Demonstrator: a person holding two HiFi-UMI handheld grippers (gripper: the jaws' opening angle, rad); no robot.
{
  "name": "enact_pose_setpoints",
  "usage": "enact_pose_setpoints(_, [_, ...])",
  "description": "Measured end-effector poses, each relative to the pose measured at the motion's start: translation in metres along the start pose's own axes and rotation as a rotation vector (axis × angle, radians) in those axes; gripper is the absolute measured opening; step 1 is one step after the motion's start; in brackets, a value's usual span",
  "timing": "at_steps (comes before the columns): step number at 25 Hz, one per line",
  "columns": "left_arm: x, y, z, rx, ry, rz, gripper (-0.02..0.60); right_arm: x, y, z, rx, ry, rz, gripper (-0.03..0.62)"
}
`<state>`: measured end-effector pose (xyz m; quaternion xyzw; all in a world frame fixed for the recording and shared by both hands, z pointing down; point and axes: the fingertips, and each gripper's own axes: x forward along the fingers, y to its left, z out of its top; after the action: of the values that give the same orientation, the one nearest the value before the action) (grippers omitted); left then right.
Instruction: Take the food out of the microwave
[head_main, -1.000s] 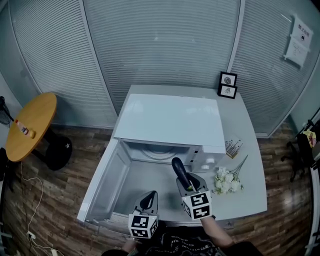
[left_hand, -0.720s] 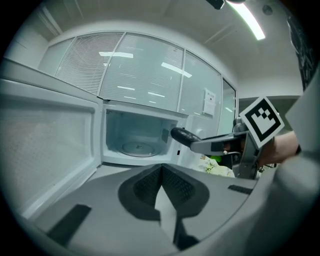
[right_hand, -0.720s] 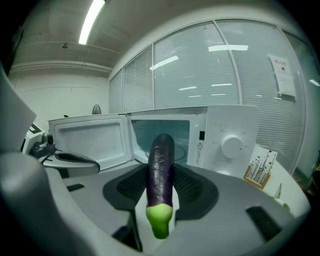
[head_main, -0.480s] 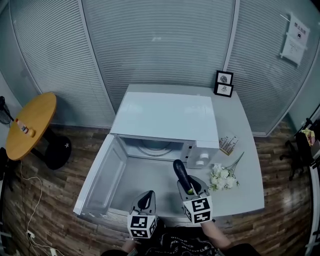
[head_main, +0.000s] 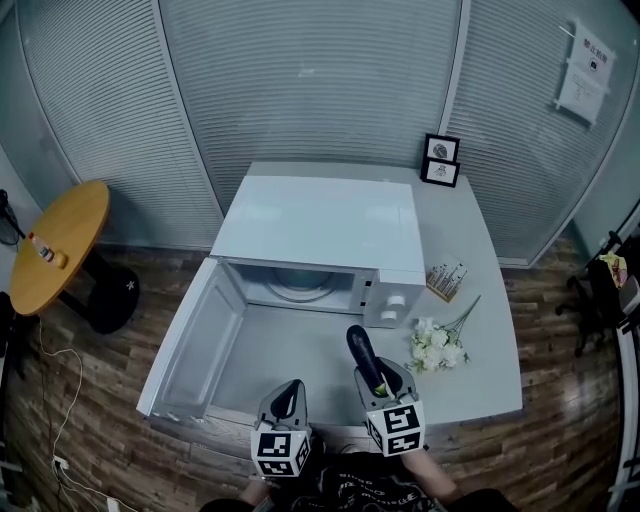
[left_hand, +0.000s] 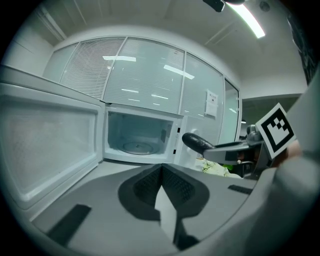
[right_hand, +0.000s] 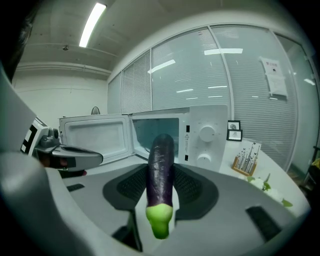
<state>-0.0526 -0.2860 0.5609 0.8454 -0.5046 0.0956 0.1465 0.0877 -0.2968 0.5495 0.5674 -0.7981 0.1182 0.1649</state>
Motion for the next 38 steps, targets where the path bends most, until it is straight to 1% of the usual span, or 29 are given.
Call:
enact_pose_setpoints(13, [-0.014,-0.027,-0.01,0.027,-0.005,-0.007,0.008,-0.035,-0.007,-0.03,0.043,0.007,-0.021,0.161])
enact_pose_setpoints(20, [-0.021,-0.033,-0.017,0.022,-0.008,-0.004,0.008,-0.044,-0.005,-0.039,0.046,0.007,-0.018,0.161])
enact_pose_setpoints(30, [-0.024,-0.032,-0.017,0.035,-0.012,-0.001,0.008,-0.048,-0.001,-0.043,0.035,0.01,-0.023,0.16])
enact_pose_setpoints(38, [-0.024,-0.028,-0.021,0.034,-0.007,-0.005,0.008,-0.046,0.003,-0.046,0.064,0.012,-0.019,0.16])
